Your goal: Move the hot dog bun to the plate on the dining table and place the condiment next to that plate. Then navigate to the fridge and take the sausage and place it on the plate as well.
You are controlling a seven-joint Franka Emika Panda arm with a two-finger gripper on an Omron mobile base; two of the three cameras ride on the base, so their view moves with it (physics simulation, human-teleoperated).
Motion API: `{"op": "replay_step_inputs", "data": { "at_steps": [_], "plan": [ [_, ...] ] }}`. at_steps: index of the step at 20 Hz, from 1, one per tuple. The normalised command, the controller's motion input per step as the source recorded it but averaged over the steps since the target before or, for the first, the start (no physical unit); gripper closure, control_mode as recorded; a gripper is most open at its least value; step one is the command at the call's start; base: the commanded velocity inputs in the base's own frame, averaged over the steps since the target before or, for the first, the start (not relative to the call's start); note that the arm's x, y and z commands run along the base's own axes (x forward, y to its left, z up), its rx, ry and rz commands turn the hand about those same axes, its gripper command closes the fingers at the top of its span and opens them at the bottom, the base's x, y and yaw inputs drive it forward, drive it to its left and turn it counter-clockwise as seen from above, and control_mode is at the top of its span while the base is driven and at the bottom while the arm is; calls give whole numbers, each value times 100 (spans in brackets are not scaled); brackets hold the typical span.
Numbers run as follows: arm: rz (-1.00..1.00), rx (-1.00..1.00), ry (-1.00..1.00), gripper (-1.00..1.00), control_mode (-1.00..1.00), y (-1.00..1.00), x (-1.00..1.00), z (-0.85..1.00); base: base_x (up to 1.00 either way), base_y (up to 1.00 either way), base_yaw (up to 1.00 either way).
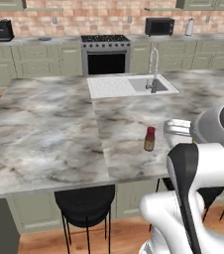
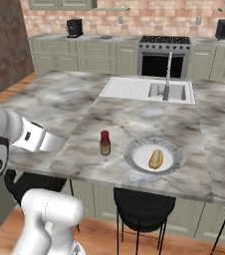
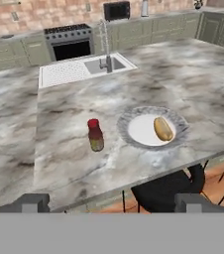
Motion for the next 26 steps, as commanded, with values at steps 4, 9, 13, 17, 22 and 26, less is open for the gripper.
{"op": "replay_step_inputs", "data": {
  "at_steps": [4, 9, 13, 17, 22, 26],
  "plan": [
    [0, 0, 0, -100, 100, 0, 0, 0, -83, -35, -41],
    [0, 0, 0, -100, 100, 0, 0, 0, -45, -34, -70],
    [0, 0, 0, -100, 100, 0, 0, 0, -24, -22, -82],
    [0, 0, 0, -100, 100, 0, 0, 0, -11, -37, -81],
    [0, 0, 0, -100, 100, 0, 0, 0, 3, -82, -67],
    [0, 0, 0, -100, 100, 0, 0, 0, 35, -90, -51]
  ]
}}
